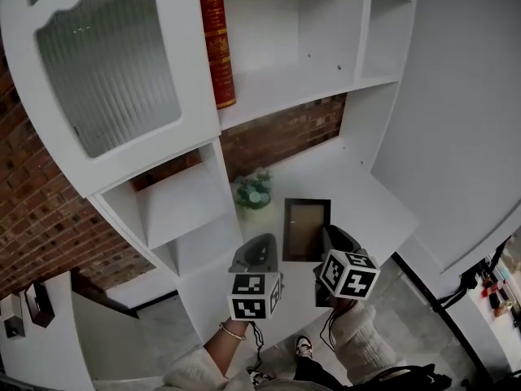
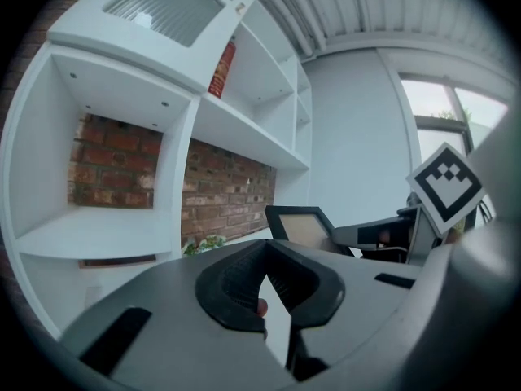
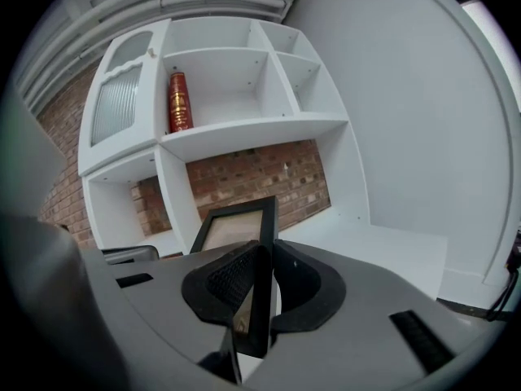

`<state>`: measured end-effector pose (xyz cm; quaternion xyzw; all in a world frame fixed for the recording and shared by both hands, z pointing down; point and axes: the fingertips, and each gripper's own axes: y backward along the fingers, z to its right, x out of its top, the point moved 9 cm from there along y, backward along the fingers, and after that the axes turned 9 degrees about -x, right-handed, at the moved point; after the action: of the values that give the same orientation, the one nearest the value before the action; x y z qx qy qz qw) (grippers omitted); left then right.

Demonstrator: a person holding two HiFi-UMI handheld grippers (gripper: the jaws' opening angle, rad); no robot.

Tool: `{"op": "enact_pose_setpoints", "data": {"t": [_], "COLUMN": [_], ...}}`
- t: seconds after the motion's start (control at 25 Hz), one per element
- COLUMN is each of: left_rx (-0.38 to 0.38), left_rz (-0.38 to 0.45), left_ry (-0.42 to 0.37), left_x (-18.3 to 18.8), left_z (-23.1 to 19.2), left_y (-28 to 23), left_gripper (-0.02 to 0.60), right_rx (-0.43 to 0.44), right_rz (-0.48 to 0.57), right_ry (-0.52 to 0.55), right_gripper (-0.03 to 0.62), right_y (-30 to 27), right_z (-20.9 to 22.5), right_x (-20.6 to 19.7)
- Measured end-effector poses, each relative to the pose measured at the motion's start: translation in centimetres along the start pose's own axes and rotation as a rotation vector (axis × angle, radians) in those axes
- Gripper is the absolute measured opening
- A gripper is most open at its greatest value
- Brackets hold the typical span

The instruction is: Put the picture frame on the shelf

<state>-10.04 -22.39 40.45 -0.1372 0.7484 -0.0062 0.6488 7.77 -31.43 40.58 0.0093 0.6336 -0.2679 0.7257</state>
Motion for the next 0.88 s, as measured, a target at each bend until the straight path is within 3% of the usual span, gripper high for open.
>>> {"op": "enact_pose_setpoints", "data": {"t": [0.4,0.88], "left_rx": [-0.052,0.017], "left_rz": [0.085,0.192], "left_ry": [-0.055,-0.121], "left_x": [4.2,10.7], "left_z": [0.0,0.1], "left_y": [3.1,-1.5], "left_gripper": [0.005,0.005], "right_rx": [-0.013,0.098], "right_rz": [0.137,0.279], "right_ry": [-0.010,-0.006], "right_gripper": [0.071,0.071], "right_y": [3.6,0.0], "right_z": [-2.2,-1.0], "right_x": [4.3,13.0]}}
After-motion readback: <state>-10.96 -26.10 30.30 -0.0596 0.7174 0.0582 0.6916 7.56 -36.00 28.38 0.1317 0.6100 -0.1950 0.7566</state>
